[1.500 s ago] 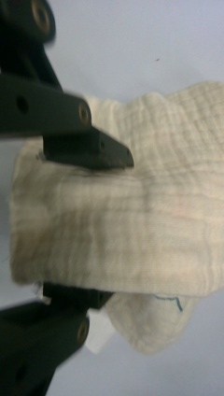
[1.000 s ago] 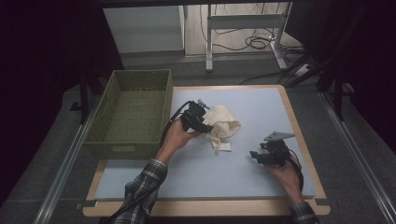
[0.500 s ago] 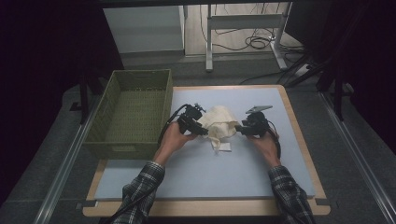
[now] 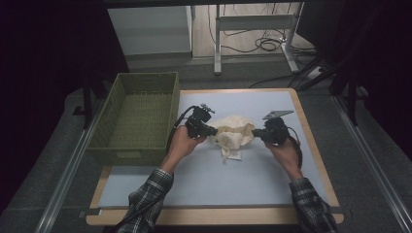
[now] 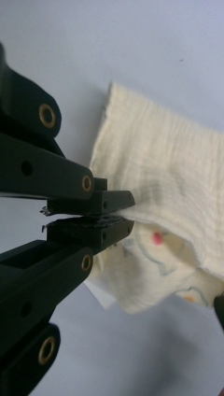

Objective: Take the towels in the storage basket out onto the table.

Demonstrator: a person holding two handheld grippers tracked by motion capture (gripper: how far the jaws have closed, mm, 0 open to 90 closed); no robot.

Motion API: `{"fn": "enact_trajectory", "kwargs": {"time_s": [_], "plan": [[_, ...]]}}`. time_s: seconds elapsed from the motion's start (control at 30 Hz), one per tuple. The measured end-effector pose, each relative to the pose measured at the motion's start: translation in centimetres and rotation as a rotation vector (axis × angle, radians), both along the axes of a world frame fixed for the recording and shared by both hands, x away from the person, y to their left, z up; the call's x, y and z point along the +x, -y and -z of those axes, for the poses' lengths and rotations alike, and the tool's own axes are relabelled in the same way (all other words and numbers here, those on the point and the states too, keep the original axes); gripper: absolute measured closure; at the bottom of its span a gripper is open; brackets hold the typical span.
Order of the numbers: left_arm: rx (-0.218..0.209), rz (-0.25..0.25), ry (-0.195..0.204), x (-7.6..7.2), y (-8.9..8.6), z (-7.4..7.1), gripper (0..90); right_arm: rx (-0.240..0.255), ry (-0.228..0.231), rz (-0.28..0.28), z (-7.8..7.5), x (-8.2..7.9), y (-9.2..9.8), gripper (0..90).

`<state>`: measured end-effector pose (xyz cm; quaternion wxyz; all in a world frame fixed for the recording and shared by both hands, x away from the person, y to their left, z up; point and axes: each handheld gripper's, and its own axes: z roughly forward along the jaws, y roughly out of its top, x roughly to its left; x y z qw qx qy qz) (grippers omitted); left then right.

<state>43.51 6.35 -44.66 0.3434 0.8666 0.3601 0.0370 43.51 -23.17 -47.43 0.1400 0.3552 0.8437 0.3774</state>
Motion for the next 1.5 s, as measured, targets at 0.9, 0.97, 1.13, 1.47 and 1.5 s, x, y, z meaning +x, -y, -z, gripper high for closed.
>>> {"fn": "enact_trajectory", "kwargs": {"time_s": [0.9, 0.97, 1.13, 1.47, 1.5], "plan": [[0.043, -0.182, 0.071, 2.4, -0.1, 1.4, 43.2, 0.002, -0.067, 0.012, -0.8, 0.3, 2.4, 66.0], [0.041, -0.188, 0.073, 2.0, -0.3, 1.6, 41.1, 0.024, -0.084, -0.043, -0.3, -0.8, 1.3, 62.3], [0.023, -0.2, 0.071, 1.5, -0.9, 2.0, 37.2, 0.021, -0.099, -0.15, 0.8, -2.5, -2.3, 47.3], [0.0, -0.168, 0.084, 0.4, -0.7, 1.8, 36.8, -0.137, -0.013, -0.13, 1.6, -3.0, -5.5, 86.3], [-0.012, -0.173, 0.085, 0.3, -0.6, 1.8, 36.8, -0.137, -0.013, -0.13, 1.6, -3.0, -5.5, 86.3]]}}
